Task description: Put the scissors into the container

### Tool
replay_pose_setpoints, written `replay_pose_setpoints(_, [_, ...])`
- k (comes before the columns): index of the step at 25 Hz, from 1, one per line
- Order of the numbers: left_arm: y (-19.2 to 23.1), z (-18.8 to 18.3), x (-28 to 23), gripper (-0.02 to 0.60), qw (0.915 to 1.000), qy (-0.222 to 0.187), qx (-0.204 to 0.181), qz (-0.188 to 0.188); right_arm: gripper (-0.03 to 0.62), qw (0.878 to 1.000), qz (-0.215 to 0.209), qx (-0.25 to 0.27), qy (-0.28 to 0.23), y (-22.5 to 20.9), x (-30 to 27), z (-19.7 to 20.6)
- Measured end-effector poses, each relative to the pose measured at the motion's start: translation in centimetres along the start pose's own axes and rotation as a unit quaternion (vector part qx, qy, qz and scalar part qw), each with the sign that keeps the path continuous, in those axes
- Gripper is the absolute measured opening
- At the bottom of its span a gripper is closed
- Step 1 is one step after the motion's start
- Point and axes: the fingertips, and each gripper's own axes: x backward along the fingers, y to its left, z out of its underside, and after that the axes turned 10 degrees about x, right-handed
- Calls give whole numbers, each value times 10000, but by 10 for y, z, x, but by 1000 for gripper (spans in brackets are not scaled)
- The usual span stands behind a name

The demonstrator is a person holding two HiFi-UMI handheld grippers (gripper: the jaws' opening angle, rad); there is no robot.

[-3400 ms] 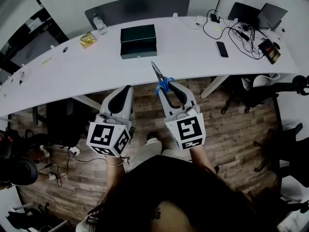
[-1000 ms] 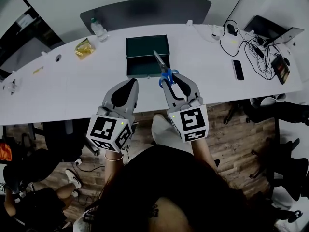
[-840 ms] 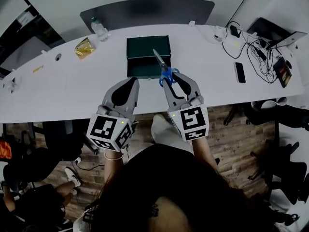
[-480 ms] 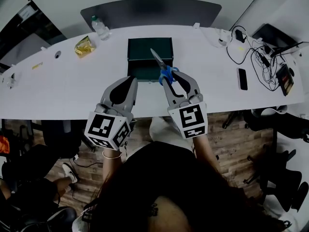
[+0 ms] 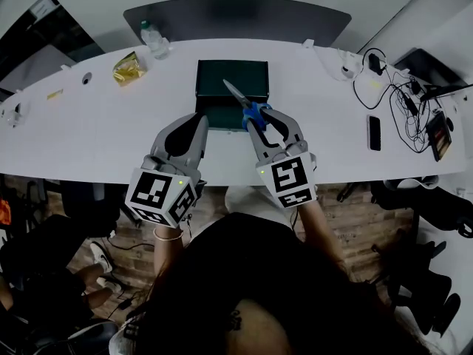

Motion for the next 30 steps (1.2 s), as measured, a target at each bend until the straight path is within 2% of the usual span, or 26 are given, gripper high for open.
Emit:
replay_pose_setpoints(13, [25, -1, -25, 12, 9998, 40, 83, -167, 92, 9969, -516, 511, 295, 0, -44, 25])
replay_pose_setpoints(30, [59, -1, -46, 12, 9987, 17, 236, -452, 92, 9809, -1236, 1275, 799, 13, -95, 66])
